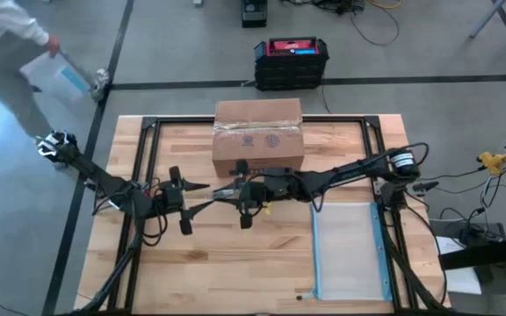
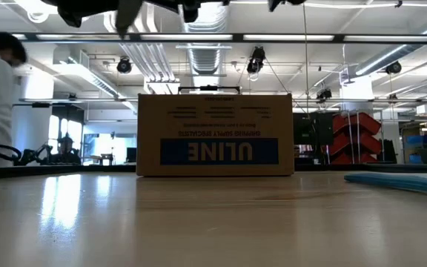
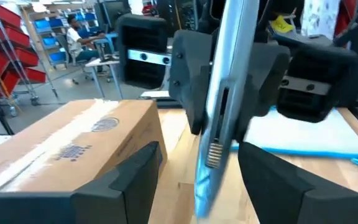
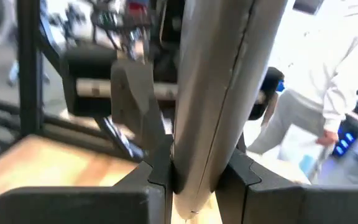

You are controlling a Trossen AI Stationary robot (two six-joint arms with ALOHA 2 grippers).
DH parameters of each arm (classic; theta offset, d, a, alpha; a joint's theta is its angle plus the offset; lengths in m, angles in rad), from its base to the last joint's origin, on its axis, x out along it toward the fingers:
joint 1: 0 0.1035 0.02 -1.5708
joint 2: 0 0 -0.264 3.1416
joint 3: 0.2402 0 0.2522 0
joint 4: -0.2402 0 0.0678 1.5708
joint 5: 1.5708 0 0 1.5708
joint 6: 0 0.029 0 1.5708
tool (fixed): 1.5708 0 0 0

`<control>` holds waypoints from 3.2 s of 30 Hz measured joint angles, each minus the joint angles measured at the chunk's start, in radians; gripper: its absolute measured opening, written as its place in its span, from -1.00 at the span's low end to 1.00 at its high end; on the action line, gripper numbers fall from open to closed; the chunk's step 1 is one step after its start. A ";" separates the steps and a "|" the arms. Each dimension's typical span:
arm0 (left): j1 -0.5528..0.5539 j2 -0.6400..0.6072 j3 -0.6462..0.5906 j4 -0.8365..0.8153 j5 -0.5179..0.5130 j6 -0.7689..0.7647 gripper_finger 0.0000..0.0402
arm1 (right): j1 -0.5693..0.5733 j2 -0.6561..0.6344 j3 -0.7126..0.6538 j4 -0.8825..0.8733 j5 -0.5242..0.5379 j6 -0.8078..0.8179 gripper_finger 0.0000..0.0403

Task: Unpack boxes
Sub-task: Open the cardboard box using a gray knife

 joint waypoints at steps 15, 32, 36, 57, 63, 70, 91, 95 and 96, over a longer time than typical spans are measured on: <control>0.015 0.142 -0.003 0.068 -0.022 -0.001 -0.19 | 0.009 -0.051 -0.001 -0.052 -0.023 0.073 -0.71; 0.032 0.176 -0.002 0.090 0.040 0.013 -0.51 | 0.012 0.009 -0.001 0.044 -0.103 0.074 -0.71; 0.041 0.176 -0.002 0.086 0.077 0.016 -0.84 | 0.011 0.009 -0.001 0.041 -0.114 0.069 -0.71; 0.045 0.168 -0.002 0.178 0.085 0.081 -0.84 | 0.008 0.009 0.001 0.045 -0.101 0.095 -0.48; 0.050 0.168 -0.002 0.213 0.118 0.105 -0.84 | 0.009 0.009 0.001 0.048 -0.105 0.086 -0.73; 0.057 0.174 -0.002 0.233 0.138 0.103 -0.84 | 0.008 0.009 0.001 0.042 -0.101 0.094 -0.48; 0.072 0.208 -0.002 0.289 0.099 0.171 -0.79 | 0.006 0.008 0.002 0.031 -0.101 0.063 -0.75; 0.075 0.175 -0.002 0.272 0.003 0.222 -0.45 | -0.023 0.002 0.000 0.044 -0.092 0.071 -0.75; 0.076 0.162 -0.002 0.265 -0.025 0.235 -0.36 | -0.033 0.000 0.000 0.043 -0.092 0.084 -0.75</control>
